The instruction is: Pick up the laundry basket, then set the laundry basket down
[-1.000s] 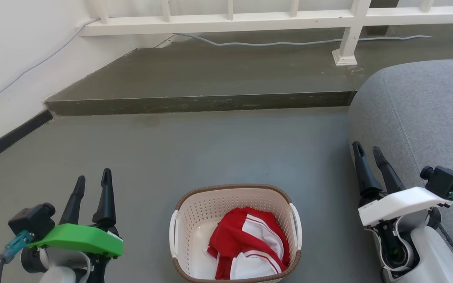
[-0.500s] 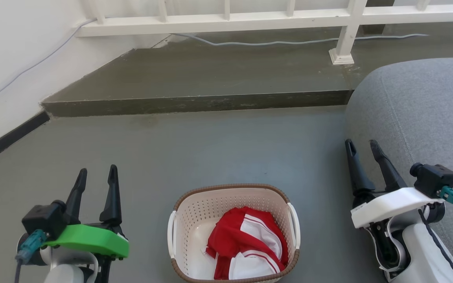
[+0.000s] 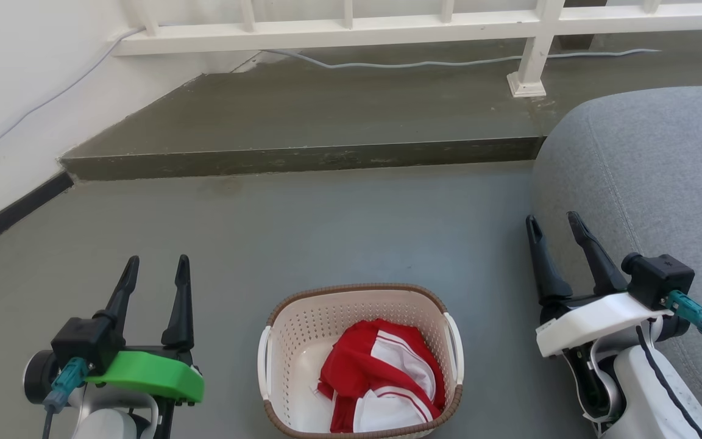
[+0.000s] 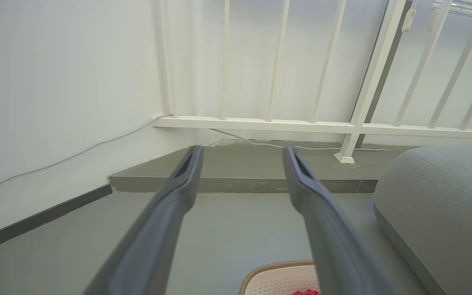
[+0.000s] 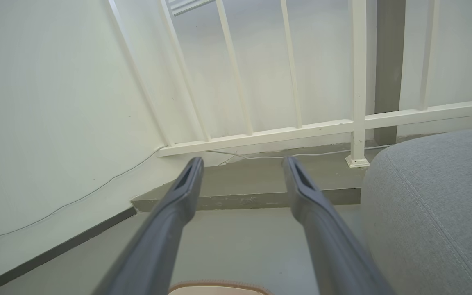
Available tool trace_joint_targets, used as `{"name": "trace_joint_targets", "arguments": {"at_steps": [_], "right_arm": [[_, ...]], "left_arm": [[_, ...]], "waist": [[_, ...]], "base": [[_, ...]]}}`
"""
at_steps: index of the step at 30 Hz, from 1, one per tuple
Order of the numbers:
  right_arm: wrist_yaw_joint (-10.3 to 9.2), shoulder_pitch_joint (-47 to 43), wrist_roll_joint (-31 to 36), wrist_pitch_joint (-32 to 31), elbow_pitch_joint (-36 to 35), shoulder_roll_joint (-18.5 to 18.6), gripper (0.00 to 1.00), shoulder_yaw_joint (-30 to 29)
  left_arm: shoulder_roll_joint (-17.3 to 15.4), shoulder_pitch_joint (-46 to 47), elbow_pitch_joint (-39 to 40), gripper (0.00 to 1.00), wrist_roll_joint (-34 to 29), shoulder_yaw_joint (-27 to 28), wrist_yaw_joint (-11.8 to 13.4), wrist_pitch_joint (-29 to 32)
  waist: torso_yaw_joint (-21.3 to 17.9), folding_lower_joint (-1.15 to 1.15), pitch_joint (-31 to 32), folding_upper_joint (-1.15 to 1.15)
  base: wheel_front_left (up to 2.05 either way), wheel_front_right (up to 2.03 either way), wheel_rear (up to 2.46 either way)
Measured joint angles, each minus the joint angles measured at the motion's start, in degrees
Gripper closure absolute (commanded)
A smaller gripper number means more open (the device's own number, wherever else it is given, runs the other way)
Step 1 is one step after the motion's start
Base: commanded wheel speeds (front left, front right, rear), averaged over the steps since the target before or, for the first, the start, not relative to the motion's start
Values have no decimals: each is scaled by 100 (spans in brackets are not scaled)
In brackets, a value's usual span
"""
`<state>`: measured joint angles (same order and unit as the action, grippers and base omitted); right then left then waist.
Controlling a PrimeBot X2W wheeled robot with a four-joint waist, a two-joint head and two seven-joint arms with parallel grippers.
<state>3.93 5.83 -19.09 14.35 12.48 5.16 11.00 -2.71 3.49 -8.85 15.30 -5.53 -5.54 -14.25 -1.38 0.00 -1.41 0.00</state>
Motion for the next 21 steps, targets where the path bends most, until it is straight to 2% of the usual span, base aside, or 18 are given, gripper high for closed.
{"name": "trace_joint_targets", "arguments": {"at_steps": [21], "right_arm": [[5,18,152,8,65,-118,0,-151]], "left_arm": [[15,6,156,0,0,156,-9,-18]], "waist": [[-26,0,-227,0]], "base": [[0,0,0]]}}
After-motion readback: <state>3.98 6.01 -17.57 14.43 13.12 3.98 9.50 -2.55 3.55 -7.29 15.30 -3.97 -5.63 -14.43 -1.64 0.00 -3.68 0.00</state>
